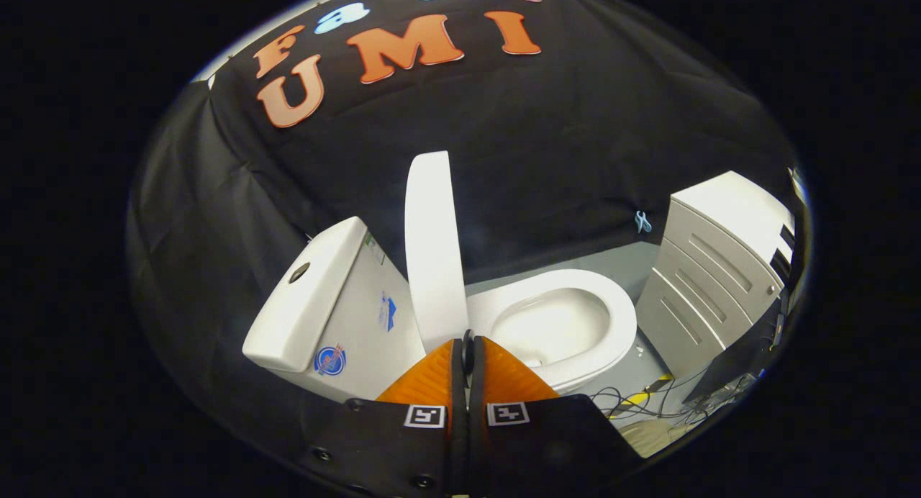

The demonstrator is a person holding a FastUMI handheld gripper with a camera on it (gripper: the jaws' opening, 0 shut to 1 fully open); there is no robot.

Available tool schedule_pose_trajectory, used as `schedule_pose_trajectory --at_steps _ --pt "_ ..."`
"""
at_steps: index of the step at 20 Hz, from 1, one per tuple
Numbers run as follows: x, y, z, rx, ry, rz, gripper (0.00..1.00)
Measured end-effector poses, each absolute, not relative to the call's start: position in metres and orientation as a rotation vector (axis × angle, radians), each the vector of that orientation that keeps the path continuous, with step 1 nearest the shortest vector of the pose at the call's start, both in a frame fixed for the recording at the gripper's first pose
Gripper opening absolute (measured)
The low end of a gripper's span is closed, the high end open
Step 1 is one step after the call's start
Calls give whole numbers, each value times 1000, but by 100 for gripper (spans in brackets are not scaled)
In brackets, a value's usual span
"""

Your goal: Open the toilet lid.

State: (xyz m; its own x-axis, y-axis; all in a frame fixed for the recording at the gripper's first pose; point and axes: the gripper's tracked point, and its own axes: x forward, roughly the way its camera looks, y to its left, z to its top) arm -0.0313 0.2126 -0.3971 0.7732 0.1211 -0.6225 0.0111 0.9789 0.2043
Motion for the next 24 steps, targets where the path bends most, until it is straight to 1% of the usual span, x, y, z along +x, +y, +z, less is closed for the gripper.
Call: schedule_pose_trajectory --at_steps 9,16,24 --pt "-38 271 -393 130 658 159 8" --pt "-42 299 -395 118 654 201 8" --pt "-46 327 -397 7 611 244 8"
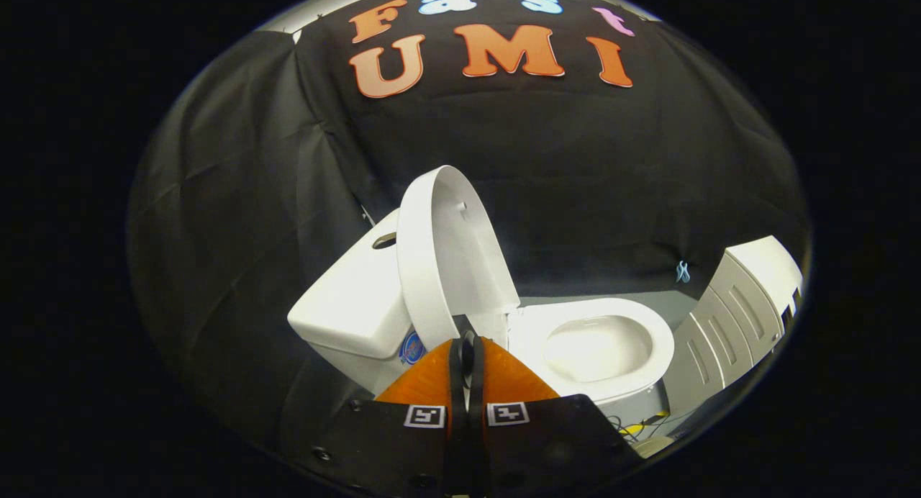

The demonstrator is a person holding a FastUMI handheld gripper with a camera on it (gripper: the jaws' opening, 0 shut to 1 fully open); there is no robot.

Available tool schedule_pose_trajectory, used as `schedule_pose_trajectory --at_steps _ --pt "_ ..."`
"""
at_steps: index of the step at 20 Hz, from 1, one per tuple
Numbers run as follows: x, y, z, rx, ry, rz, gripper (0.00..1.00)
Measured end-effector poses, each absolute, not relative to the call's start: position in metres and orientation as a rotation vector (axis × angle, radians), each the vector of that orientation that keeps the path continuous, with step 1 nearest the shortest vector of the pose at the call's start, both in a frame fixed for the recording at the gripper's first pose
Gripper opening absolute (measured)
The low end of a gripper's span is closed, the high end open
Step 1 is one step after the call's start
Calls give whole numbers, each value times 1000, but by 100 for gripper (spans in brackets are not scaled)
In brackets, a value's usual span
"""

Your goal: Open the toilet lid.

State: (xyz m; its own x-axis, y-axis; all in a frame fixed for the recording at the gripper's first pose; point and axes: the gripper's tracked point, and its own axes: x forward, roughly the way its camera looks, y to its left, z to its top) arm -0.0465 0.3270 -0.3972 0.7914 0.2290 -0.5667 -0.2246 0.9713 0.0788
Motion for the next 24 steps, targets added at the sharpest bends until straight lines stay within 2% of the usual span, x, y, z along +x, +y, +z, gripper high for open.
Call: schedule_pose_trajectory --at_steps 8,12,16,17,21,23,24 --pt "-46 334 -401 -94 567 253 8" --pt "-48 328 -398 -10 585 265 9" --pt "-47 313 -341 -13 436 290 27" --pt "-42 300 -324 -46 384 274 49" --pt "-26 244 -263 -77 272 203 82" --pt "-18 220 -237 -30 249 177 94" --pt "-14 210 -223 -8 234 161 96"
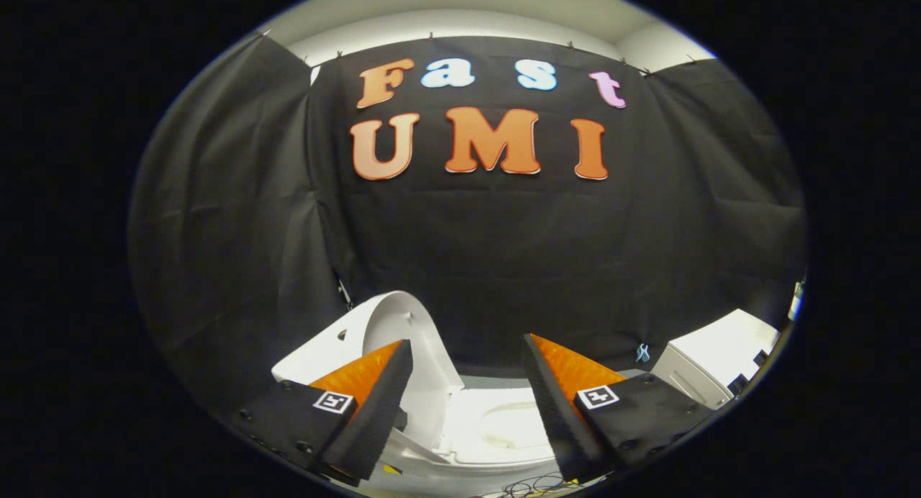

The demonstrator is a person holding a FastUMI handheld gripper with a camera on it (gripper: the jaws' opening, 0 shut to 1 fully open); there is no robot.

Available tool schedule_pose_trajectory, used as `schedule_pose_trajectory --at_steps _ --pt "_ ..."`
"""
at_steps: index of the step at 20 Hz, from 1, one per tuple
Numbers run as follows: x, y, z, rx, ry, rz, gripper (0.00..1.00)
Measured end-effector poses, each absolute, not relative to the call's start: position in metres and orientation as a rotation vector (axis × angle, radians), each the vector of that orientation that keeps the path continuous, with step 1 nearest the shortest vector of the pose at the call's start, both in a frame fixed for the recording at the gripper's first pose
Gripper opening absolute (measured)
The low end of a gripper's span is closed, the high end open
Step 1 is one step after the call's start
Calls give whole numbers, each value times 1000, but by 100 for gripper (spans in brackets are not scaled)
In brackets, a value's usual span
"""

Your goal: Open the toilet lid.

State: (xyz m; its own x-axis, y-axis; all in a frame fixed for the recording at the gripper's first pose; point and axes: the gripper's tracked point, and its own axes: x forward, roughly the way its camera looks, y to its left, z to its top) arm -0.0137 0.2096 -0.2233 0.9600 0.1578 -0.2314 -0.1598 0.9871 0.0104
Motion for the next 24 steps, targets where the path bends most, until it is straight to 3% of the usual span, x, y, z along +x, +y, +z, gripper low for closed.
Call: schedule_pose_trajectory --at_steps 9,24 --pt "-24 149 -163 16 147 96 97" --pt "-28 142 -159 32 144 92 97"
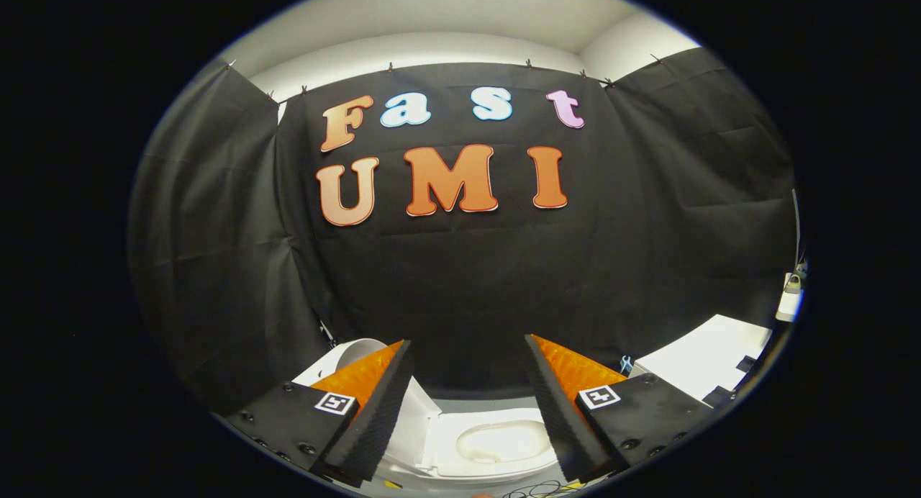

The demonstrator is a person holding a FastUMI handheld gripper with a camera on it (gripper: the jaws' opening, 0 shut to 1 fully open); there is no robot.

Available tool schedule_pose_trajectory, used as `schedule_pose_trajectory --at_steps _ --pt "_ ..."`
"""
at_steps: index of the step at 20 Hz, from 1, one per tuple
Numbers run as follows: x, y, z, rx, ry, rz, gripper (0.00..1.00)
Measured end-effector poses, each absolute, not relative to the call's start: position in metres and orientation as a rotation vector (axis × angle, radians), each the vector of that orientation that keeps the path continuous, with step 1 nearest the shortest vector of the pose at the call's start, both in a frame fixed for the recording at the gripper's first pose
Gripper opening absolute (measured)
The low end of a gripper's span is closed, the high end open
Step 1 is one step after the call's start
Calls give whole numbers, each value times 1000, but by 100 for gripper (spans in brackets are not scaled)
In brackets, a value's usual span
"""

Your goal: Open the toilet lid.

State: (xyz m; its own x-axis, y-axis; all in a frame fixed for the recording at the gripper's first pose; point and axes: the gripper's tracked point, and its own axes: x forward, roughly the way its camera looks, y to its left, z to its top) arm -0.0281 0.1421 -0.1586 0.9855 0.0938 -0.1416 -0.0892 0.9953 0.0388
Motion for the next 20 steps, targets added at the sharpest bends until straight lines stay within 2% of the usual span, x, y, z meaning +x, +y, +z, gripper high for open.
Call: schedule_pose_trajectory --at_steps 20 --pt "-32 132 -159 46 139 74 97"
